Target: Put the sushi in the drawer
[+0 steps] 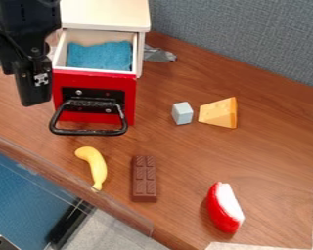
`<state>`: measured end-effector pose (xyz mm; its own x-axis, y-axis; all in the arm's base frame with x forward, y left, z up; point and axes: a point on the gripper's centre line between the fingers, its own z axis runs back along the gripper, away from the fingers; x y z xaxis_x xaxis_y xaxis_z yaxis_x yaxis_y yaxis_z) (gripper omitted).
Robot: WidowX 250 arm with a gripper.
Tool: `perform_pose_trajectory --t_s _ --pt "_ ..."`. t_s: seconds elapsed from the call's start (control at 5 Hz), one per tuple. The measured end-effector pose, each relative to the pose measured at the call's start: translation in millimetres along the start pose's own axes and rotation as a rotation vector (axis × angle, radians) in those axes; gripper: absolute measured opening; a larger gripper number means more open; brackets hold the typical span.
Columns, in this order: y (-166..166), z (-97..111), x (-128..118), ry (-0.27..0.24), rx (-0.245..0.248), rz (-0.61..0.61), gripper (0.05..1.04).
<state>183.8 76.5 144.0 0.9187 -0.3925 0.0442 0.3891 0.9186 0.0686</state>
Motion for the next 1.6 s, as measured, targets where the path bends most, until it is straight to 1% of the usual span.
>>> perform_pose_trajectory --t_s 0.2,0.4,0.6,0.8,1.0,1.2,1.4,1.6 --pt "-2 -4 -1 0.010 -0.014 0.007 1.001" --pt "-17 -8 3 0.008 -0.041 0.042 1.001" --pt "-32 -12 6 0.005 -0.059 0.047 1.001" --pt "-62 -16 17 -0.039 -0.080 -0.022 1.001" --pt "-98 -15 30 -0.140 -0.112 -0.027 1.001" --pt "-128 -23 45 -0.223 -0.107 0.015 1.001" --pt "-148 -37 66 -0.263 -0.059 0.156 1.001" --pt "-152 -44 86 -0.284 -0.003 0.334 1.001"
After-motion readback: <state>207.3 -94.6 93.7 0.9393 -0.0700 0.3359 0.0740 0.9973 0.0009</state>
